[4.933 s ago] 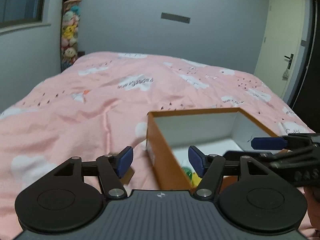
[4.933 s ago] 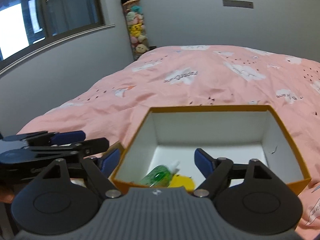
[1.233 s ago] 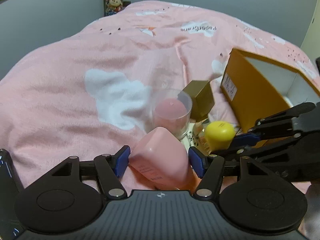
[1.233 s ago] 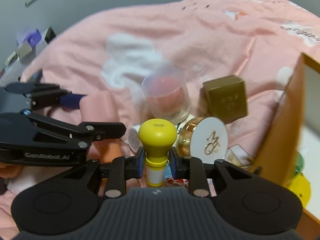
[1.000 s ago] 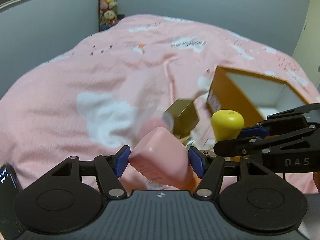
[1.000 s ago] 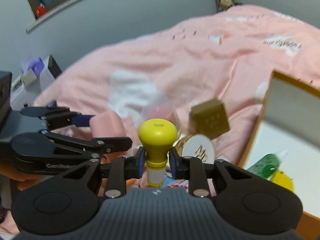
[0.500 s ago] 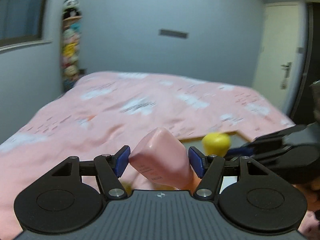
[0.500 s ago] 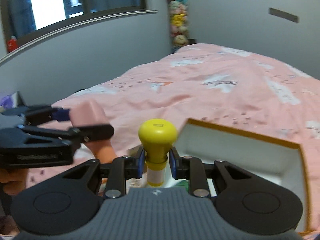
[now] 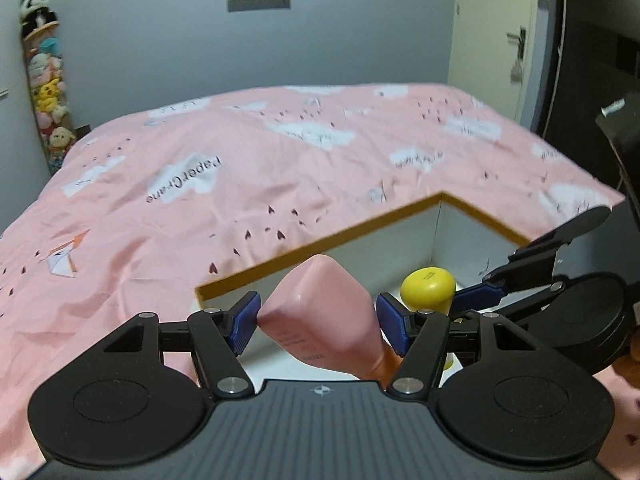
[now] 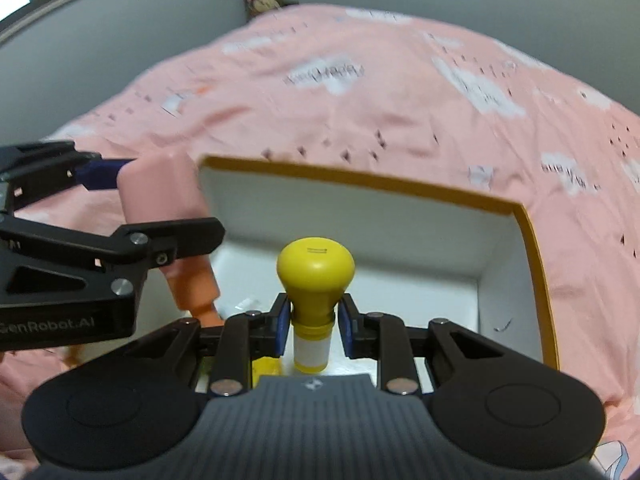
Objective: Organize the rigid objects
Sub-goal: 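Carry the pink bottle and yellow-capped tube over the orange box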
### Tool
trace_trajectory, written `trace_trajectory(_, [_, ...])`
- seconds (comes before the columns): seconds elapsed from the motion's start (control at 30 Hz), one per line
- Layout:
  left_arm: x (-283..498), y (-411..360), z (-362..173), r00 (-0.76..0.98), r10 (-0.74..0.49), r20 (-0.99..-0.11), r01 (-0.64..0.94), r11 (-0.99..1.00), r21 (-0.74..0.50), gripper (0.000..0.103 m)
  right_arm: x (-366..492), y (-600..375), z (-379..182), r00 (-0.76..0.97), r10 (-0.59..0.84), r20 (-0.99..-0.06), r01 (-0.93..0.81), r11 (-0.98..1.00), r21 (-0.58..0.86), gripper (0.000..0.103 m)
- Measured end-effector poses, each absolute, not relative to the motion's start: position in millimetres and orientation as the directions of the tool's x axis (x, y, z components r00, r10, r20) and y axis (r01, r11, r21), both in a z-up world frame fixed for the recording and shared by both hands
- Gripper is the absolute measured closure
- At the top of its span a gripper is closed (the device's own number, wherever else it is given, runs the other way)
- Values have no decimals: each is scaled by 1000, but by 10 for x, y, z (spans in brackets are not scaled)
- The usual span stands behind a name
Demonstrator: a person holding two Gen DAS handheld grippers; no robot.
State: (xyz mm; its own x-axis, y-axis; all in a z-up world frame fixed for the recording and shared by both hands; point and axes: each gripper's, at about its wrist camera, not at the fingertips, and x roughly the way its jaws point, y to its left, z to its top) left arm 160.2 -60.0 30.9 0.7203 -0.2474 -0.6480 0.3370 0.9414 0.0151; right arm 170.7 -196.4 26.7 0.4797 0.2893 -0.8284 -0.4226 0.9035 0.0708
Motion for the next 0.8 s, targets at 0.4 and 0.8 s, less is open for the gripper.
trace_trajectory(0.4, [1744,-644,38,690,-173,-703,308,949,68,30,1943,-1928,-55,405,256,-877,-415,907,73,79])
trace_trajectory(0.8, [1772,-656,-31,675,-109,-730,268,958,105,34,1935,-1871,-158,373,252,-893,-415,906,83,79])
